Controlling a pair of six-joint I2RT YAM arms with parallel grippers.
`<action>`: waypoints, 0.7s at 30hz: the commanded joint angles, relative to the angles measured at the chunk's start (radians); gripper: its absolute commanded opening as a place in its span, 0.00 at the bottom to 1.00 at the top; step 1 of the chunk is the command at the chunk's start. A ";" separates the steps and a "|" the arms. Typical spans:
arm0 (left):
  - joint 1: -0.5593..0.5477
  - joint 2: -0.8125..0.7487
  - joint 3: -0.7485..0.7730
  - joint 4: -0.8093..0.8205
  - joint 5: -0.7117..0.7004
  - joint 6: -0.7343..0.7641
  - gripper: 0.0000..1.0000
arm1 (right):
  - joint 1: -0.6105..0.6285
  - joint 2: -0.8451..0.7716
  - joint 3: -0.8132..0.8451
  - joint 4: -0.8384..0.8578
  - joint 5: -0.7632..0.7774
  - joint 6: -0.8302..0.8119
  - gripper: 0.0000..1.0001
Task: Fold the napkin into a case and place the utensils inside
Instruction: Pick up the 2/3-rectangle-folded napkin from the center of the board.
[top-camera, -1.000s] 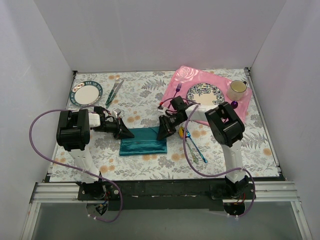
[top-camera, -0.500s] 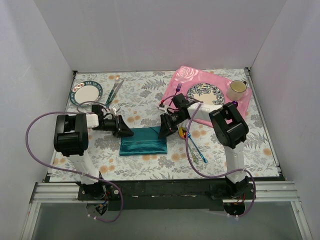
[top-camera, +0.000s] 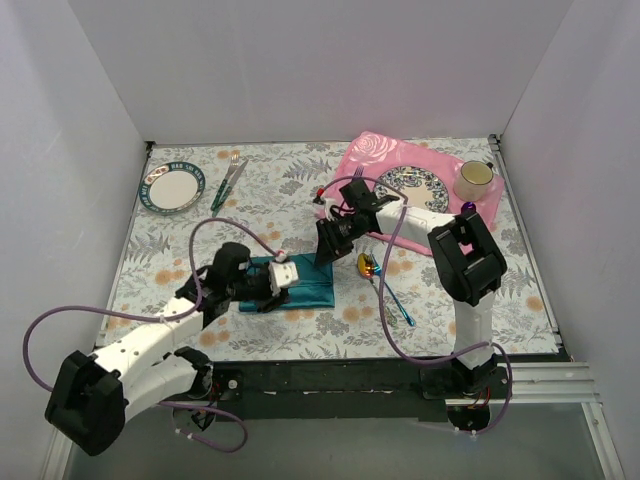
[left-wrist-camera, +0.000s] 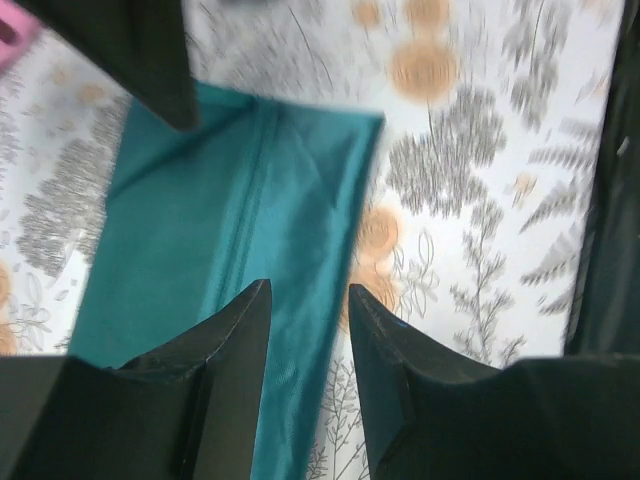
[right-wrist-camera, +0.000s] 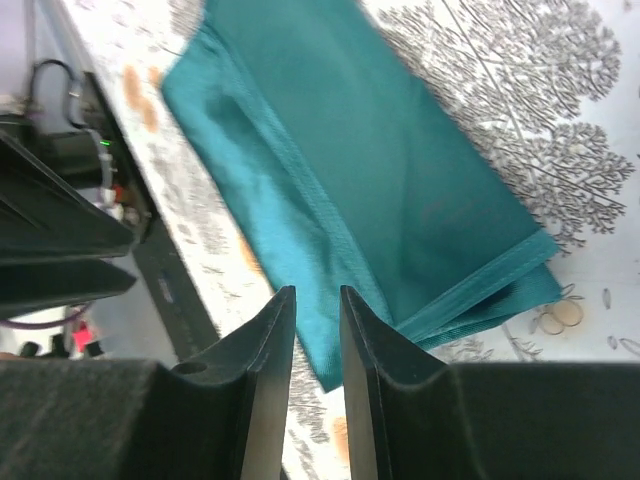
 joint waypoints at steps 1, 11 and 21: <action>-0.147 -0.022 -0.125 0.055 -0.357 0.282 0.37 | 0.029 0.038 0.039 -0.045 0.078 -0.078 0.33; -0.301 0.042 -0.228 0.130 -0.488 0.445 0.27 | 0.035 0.116 0.058 -0.120 0.139 -0.164 0.33; -0.302 0.062 -0.182 0.103 -0.457 0.339 0.16 | 0.036 -0.141 -0.154 0.117 0.032 -0.357 0.50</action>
